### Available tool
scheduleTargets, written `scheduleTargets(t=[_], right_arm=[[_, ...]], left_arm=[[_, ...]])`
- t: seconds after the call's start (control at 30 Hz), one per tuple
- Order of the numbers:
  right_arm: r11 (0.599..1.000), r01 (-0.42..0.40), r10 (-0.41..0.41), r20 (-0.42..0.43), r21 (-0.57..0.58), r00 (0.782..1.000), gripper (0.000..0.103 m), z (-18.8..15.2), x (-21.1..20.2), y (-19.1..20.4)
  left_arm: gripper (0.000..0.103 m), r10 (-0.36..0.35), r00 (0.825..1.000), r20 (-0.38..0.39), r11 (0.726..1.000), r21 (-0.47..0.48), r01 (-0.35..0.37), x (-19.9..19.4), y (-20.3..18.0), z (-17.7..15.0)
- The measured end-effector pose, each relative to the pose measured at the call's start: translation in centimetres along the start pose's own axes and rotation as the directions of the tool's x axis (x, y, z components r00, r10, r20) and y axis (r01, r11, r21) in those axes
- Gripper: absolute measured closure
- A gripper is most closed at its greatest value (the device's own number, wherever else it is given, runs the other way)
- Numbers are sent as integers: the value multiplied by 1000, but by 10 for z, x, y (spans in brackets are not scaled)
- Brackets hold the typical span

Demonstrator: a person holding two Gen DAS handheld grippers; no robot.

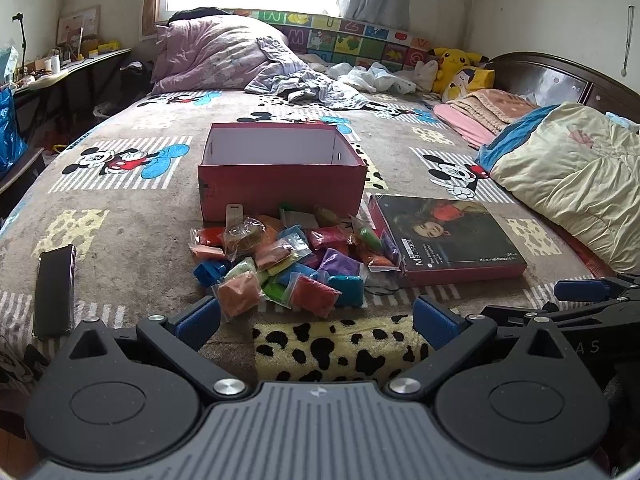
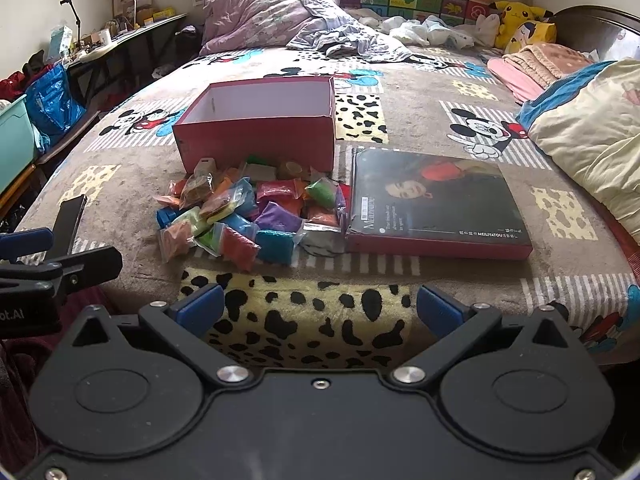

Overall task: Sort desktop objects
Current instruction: 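Reach the left gripper down to the orange clay packet and close on it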

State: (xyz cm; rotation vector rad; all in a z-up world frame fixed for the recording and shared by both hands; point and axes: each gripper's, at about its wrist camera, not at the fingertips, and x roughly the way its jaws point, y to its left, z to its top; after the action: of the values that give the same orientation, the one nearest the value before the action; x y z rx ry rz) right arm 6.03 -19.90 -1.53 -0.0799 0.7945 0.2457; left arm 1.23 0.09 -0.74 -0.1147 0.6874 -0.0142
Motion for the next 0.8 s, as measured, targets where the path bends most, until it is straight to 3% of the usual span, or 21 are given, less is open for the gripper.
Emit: scheduleTargets(t=[0.33, 0.63, 0.8], right_arm=[[999, 2, -1, 20, -43, 1000, 1, 0, 5, 3], [998, -50, 51, 14, -31, 999, 0, 7, 28, -5], [993, -86, 94, 92, -86, 991, 0, 8, 45, -9]], left_arm=[[0, 10, 1000, -3, 1000, 8, -10, 9, 3, 3], [0, 15, 1000, -4, 1000, 13, -15, 34, 19, 3], [0, 19, 1000, -12, 999, 40, -19, 58, 30, 2]])
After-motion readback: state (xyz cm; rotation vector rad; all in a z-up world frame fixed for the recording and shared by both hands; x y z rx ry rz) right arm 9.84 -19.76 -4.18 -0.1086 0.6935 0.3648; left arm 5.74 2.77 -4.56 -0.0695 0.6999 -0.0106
